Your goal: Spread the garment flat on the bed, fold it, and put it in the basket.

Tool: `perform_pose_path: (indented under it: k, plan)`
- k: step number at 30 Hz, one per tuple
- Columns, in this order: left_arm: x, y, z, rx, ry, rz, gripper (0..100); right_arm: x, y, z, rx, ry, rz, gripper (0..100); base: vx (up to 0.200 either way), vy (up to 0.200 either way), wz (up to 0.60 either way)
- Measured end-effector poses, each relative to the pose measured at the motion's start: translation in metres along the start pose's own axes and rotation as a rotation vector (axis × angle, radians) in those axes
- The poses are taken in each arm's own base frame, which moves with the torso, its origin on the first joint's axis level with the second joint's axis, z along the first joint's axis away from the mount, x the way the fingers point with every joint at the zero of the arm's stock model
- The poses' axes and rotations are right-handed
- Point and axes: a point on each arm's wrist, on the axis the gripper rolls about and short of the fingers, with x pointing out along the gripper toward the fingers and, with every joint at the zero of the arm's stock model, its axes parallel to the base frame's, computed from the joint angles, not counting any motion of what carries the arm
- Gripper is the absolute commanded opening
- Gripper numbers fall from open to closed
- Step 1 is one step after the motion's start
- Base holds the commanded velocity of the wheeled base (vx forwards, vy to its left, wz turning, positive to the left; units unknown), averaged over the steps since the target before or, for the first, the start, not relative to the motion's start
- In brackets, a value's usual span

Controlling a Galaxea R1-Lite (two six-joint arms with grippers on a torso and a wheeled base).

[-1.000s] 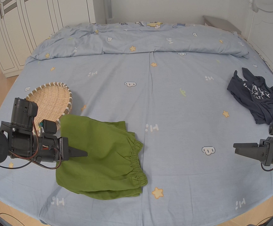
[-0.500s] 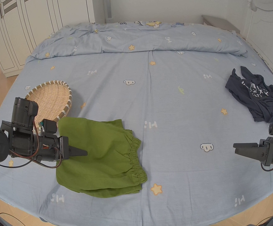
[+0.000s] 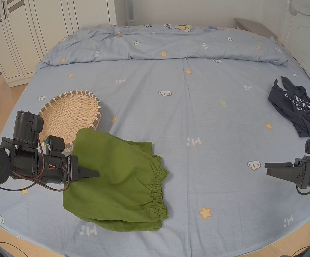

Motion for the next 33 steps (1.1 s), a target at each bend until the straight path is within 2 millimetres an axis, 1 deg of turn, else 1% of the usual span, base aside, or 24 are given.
perform_pose_path:
  k: [3, 9, 23, 29, 33]
  plan:
    - [0.000, 0.000, 0.000, 0.001, -0.001, -0.001, 0, 0.000, 0.000, 0.000, 0.000, 0.000, 0.001, 100, 0.000, 0.000, 0.00]
    - [0.002, 0.001, 0.000, 0.002, -0.002, -0.001, 0, 0.000, 0.000, 0.000, 0.000, 0.000, 0.001, 100, 0.200, 0.000, 0.00]
    - [0.005, -0.001, -0.002, 0.015, -0.003, 0.028, 0, 0.001, 0.000, -0.001, 0.000, 0.004, 0.004, 100, 0.000, 0.000, 0.00]
    - [0.013, -0.017, -0.007, 0.071, 0.012, 0.060, 0, 0.001, 0.000, -0.001, 0.000, 0.003, 0.003, 100, 0.000, 0.000, 0.00]
    - [0.015, -0.032, -0.004, 0.106, 0.032, 0.043, 0, 0.001, 0.001, 0.000, -0.001, 0.003, 0.004, 100, 0.000, 0.000, 0.00]
